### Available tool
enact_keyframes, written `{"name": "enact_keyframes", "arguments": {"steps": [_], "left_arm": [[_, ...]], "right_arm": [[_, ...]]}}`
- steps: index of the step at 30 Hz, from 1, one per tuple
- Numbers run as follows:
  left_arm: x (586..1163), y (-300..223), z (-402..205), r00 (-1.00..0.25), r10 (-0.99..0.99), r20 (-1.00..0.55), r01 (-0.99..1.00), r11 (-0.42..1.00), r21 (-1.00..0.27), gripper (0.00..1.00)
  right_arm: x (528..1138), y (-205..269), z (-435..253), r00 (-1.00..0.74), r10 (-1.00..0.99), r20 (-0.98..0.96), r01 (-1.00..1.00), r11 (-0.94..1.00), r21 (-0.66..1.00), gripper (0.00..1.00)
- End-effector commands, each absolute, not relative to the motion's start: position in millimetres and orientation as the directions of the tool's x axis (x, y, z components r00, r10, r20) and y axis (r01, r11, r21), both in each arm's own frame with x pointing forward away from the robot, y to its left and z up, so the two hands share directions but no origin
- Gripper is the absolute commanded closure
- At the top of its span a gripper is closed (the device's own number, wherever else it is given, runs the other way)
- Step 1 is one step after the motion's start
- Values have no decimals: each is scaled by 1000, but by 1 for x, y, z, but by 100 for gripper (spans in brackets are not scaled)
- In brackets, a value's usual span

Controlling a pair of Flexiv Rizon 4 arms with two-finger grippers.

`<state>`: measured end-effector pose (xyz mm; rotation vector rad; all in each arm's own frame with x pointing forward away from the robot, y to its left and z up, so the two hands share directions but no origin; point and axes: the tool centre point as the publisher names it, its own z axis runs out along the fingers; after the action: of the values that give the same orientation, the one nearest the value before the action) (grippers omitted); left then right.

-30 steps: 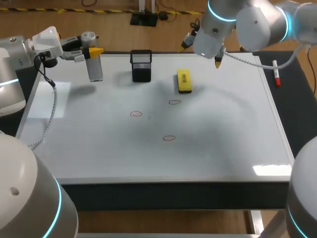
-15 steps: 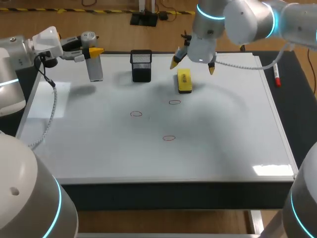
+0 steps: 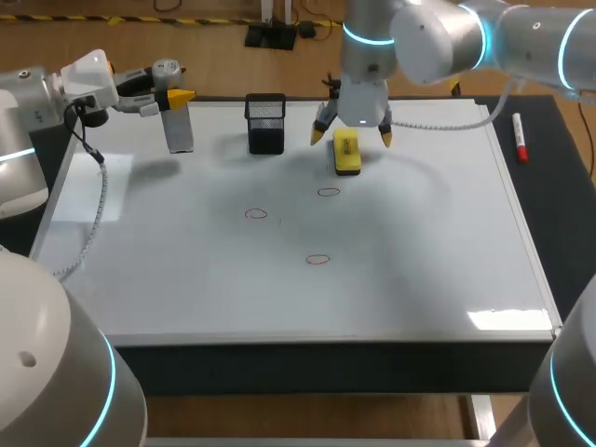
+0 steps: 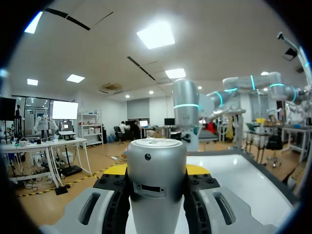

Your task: Pick up the inspection probe, press it on each red-marked spot on the whiteboard one by one, put down the probe, pick up the eraser, and wipe off all the red marks.

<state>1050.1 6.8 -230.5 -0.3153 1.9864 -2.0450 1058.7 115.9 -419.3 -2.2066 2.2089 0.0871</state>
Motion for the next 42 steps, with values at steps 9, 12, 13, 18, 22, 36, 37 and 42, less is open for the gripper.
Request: {"name": "enact_keyframes", "arguments": {"steps": [9,12,13,18,22,36,37,42], "left_arm": [[1050,7,-230,-939,-342,-34,45,-22,-999,100],[1050,7,-230,-939,-342,-34,45,-22,-999,100],[1050,7,-230,-939,-342,-34,45,-22,-999,100],[1050,7,-230,-939,-342,-34,45,-22,-999,100],[1050,7,-230,-939,-342,-34,45,-22,-999,100],[1050,7,-230,-939,-342,-34,45,-22,-999,100],[1050,7,-230,-939,-342,-34,45,-22,-999,100],[1050,7,-230,-939,-342,-34,45,-22,-999,100]], "right_arm": [[1047,115,-422,13,-1000,-9,-1000,-13,10,0],[1047,115,-423,12,-1000,-5,-1000,-12,10,0],[1047,115,-424,11,-1000,-3,-1000,-11,9,0],[1048,115,-425,3,-1000,-7,-1000,-3,11,0],[1048,115,-424,3,-1000,-6,-1000,-3,9,0],[1040,112,-403,-24,-999,37,-999,22,-33,100],[1039,111,-401,-28,-999,31,-999,26,-38,100],[1036,101,-390,-45,-999,13,-998,44,-50,100]]}}
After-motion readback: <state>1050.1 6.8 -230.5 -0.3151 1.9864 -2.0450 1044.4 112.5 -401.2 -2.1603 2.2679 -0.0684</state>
